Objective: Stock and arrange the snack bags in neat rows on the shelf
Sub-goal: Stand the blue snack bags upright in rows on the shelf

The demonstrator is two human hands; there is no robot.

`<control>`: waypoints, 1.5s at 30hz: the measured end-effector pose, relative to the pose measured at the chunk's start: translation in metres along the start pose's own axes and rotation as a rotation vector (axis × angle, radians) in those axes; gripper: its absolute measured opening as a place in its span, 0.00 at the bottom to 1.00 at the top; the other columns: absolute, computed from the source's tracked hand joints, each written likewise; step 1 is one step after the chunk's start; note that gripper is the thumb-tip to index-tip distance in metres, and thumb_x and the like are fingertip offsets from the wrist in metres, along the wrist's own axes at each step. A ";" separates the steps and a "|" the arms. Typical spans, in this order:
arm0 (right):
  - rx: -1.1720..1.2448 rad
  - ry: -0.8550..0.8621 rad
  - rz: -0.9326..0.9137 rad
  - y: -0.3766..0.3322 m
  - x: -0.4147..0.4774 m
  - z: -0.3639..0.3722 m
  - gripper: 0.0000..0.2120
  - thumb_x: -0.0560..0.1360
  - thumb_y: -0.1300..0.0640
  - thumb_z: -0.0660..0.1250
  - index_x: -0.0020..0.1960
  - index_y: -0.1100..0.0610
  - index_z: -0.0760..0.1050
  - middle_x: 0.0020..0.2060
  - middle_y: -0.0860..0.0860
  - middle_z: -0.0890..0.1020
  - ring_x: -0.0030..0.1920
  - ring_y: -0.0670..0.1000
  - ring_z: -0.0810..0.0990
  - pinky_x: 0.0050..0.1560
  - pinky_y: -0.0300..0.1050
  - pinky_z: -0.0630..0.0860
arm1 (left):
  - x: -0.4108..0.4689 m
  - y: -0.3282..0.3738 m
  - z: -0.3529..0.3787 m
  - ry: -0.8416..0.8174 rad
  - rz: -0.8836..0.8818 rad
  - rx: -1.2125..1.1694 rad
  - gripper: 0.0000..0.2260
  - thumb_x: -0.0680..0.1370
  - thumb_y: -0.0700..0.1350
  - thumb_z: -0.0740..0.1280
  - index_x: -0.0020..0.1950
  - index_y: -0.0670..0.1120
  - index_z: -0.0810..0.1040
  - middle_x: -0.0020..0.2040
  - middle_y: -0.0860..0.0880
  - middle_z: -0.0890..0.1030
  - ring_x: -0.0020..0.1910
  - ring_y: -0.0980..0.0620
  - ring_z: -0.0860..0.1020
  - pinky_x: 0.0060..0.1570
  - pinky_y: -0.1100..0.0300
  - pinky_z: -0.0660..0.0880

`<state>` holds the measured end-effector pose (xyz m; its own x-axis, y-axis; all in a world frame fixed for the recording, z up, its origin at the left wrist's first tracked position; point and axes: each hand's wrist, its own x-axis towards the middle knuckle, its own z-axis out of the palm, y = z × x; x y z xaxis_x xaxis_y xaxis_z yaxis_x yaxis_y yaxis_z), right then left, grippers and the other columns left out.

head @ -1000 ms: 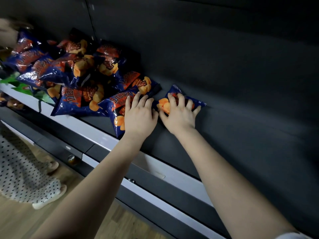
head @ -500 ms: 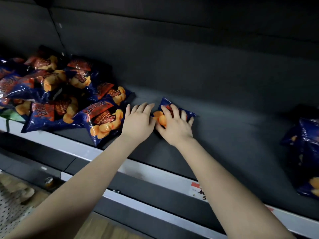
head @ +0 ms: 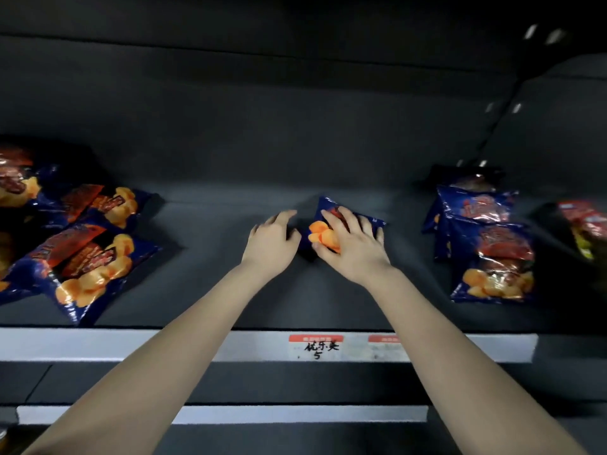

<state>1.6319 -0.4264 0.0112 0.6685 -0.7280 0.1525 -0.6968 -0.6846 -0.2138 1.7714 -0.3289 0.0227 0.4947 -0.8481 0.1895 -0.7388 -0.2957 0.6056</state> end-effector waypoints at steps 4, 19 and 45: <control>0.022 -0.007 -0.071 0.020 -0.023 -0.011 0.32 0.75 0.36 0.57 0.75 0.39 0.52 0.76 0.43 0.51 0.75 0.54 0.50 0.73 0.64 0.48 | 0.003 0.028 0.026 -0.109 0.030 -0.117 0.20 0.80 0.46 0.57 0.72 0.50 0.64 0.68 0.43 0.72 0.67 0.42 0.70 0.67 0.52 0.66; -0.143 0.256 -0.208 0.059 -0.056 -0.023 0.37 0.72 0.45 0.70 0.76 0.48 0.58 0.77 0.50 0.55 0.77 0.56 0.48 0.72 0.61 0.41 | 0.013 0.069 0.047 -0.215 0.111 -0.541 0.37 0.71 0.34 0.65 0.75 0.56 0.54 0.70 0.49 0.68 0.65 0.54 0.71 0.65 0.57 0.70; 0.139 0.434 0.347 0.036 -0.009 -0.012 0.39 0.72 0.48 0.69 0.76 0.45 0.53 0.76 0.55 0.51 0.68 0.64 0.62 0.60 0.62 0.66 | 0.012 0.068 0.047 -0.104 0.146 -0.211 0.31 0.78 0.39 0.60 0.77 0.48 0.49 0.77 0.46 0.56 0.75 0.46 0.57 0.69 0.62 0.55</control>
<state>1.5978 -0.4447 0.0140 0.2178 -0.8777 0.4268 -0.7962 -0.4127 -0.4425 1.7053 -0.3794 0.0303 0.3322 -0.9189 0.2129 -0.6816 -0.0778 0.7276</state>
